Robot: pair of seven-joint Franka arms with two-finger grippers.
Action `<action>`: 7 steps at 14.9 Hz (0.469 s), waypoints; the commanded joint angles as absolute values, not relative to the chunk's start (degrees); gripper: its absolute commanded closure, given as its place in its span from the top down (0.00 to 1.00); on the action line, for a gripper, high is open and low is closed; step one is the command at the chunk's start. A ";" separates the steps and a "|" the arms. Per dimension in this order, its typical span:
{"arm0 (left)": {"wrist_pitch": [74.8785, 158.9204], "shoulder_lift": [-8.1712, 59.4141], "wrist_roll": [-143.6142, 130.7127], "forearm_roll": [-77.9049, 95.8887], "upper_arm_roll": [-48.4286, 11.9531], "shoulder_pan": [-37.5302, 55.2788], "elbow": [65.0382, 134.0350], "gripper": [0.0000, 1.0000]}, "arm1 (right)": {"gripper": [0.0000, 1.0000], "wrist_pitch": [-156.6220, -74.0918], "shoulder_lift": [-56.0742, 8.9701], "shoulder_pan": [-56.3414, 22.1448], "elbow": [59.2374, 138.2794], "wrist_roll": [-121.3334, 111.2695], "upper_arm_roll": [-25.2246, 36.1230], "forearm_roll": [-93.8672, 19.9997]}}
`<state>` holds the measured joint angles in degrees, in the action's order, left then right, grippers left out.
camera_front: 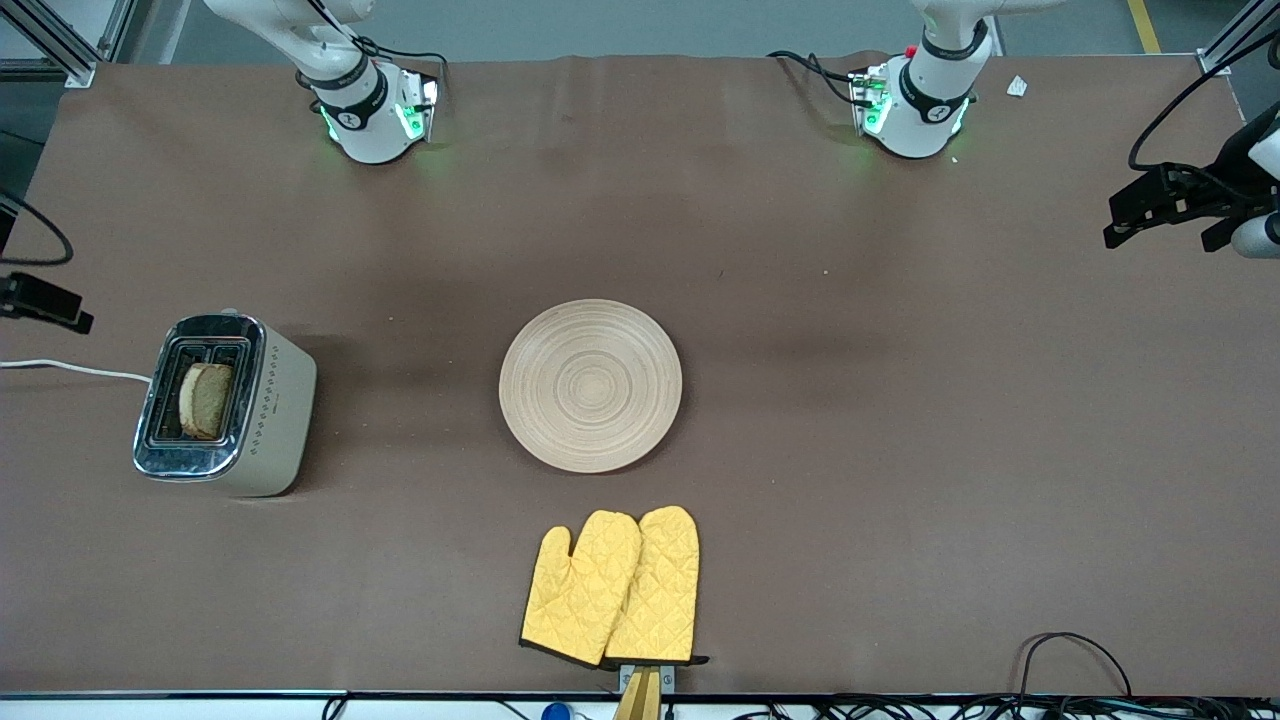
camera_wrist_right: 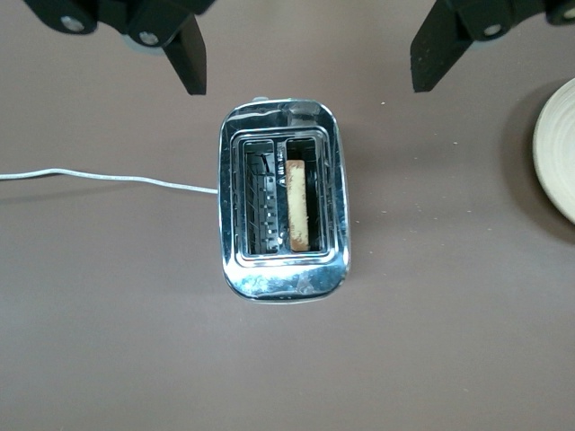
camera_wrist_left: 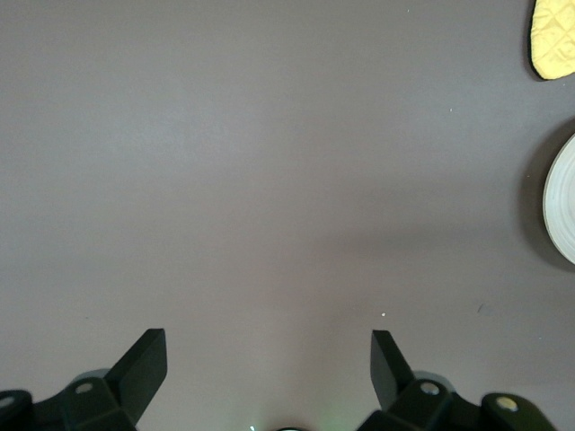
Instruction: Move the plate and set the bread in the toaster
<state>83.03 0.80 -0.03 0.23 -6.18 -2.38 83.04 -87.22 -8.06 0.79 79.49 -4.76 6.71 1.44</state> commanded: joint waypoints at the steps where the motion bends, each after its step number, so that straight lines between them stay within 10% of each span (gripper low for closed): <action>1: 83.23 0.88 0.62 0.88 -6.24 -2.72 82.62 1.00 | 1.00 -89.30 -1.76 -0.17 87.18 -4.92 6.15 2.72; 7: 83.14 0.97 0.53 0.18 -6.24 -2.72 82.62 1.00 | 1.00 -91.06 0.44 0.17 91.50 -4.22 5.89 0.37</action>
